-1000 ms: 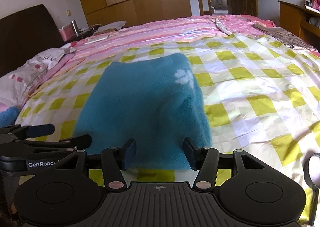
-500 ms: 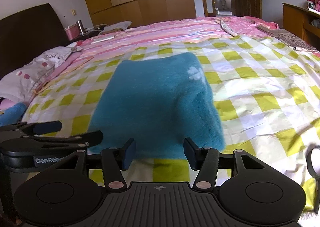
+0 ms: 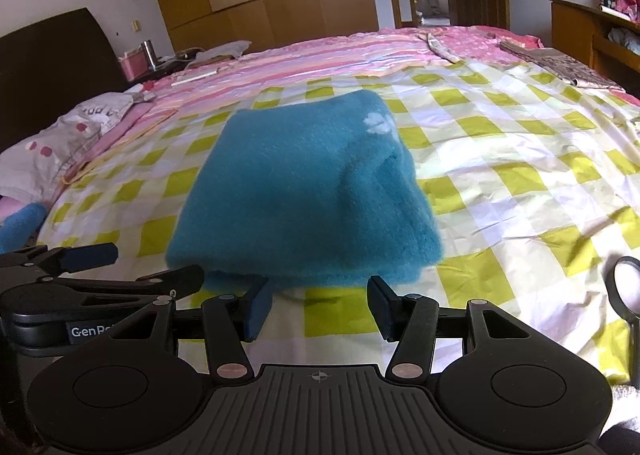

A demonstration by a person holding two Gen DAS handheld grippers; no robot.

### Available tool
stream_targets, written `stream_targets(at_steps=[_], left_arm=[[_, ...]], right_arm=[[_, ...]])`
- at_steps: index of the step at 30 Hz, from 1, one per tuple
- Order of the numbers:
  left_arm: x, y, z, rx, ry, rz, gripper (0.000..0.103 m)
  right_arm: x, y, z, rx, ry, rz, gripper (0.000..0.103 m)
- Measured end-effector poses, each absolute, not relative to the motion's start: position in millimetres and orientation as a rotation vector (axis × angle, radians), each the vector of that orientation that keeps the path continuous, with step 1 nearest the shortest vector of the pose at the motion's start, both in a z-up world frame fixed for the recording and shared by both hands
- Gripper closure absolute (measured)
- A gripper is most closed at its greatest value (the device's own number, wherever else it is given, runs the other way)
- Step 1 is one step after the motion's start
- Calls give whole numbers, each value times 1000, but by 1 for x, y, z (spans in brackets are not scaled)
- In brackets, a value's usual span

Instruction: Fold small clothes

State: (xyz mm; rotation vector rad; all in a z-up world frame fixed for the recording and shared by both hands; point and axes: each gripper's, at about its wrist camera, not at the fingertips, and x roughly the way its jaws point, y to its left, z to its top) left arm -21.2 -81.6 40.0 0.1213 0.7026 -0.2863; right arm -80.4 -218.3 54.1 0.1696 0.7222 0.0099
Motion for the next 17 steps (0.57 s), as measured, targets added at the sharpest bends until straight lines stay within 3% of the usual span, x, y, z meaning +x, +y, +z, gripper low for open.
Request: stream_targets(at_steps=[17], left_arm=[[-26,-84,37,146,694,-264,3]], right_arm=[[-83,-216,49,176,733,-5,51]])
